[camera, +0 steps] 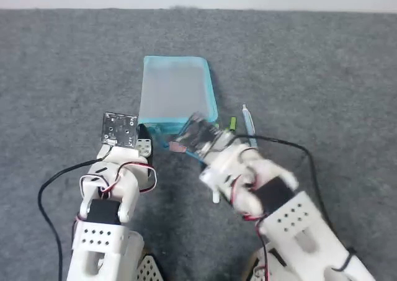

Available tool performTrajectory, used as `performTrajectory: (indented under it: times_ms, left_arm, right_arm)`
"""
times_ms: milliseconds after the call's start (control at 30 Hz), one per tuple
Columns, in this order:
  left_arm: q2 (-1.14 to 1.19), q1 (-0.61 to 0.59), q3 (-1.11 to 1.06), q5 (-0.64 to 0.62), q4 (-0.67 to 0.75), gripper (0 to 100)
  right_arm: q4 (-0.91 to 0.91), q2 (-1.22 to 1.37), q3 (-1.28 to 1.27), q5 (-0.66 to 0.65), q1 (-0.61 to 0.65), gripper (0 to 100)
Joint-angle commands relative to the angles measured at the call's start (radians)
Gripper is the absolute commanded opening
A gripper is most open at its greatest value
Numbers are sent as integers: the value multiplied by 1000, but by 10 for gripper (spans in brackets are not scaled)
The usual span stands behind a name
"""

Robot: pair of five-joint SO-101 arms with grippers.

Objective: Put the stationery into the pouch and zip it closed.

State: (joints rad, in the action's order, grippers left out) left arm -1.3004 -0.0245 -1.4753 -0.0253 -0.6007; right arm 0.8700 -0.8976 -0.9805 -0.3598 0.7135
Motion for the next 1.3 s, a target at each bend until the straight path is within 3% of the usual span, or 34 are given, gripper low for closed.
performTrajectory:
  times_ms: [0, 233, 433, 967, 1267]
  left_arm:
    - [-15, -3, 73, -21, 28, 10]
    - [-15, -3, 143, -15, -35, 10]
    - [-15, -54, 174, 28, -37, 10]
    - [-15, -94, 177, 28, -37, 9]
    - [-15, -95, 168, 28, -35, 9]
  right_arm:
    - [-171, 117, -2, 14, 27, 334]
    - [-455, 394, 0, 9, 56, 303]
    - [-539, 424, 0, -63, 93, 303]
    - [-786, 562, 2, -61, 128, 302]
    - [-829, 616, 43, -61, 107, 69]
